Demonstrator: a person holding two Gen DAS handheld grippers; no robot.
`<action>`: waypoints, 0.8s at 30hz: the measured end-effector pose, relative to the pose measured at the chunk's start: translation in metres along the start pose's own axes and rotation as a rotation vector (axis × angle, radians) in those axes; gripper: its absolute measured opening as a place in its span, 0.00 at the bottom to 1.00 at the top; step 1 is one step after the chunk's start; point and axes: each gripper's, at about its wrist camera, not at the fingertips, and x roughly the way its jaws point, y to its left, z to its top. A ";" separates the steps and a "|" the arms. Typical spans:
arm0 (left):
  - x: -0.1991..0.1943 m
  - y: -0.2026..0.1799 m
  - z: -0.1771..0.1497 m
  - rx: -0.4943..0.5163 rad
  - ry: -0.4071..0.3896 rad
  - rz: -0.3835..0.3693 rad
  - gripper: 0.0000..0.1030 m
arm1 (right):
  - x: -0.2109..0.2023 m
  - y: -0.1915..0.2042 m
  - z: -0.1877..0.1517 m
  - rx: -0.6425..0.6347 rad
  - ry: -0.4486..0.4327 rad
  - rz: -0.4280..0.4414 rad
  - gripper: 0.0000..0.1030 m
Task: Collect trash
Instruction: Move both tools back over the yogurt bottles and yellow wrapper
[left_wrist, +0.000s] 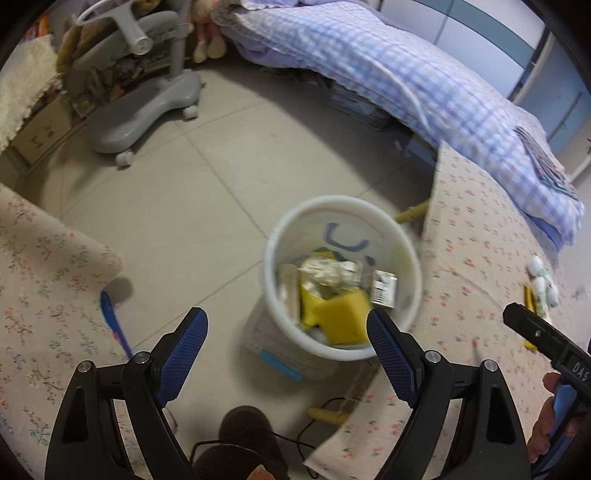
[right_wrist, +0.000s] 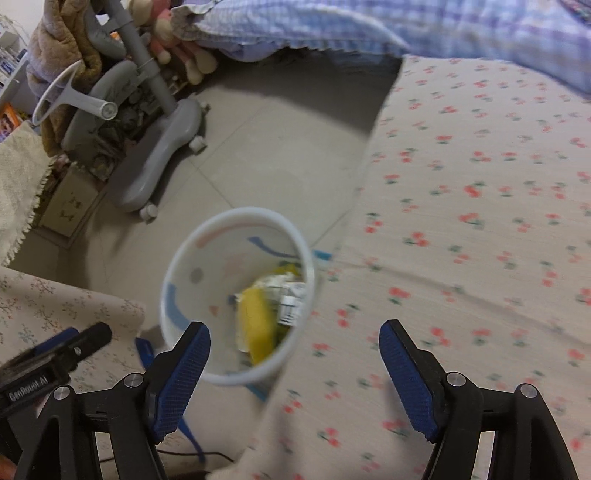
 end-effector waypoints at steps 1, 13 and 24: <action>0.000 -0.006 -0.001 0.010 0.002 -0.008 0.87 | -0.006 -0.004 -0.002 -0.004 -0.005 -0.019 0.78; 0.004 -0.078 -0.004 0.096 0.026 -0.088 0.87 | -0.063 -0.086 -0.014 0.052 -0.062 -0.188 0.78; 0.019 -0.148 -0.008 0.179 0.069 -0.113 0.87 | -0.090 -0.172 -0.008 0.191 -0.082 -0.322 0.78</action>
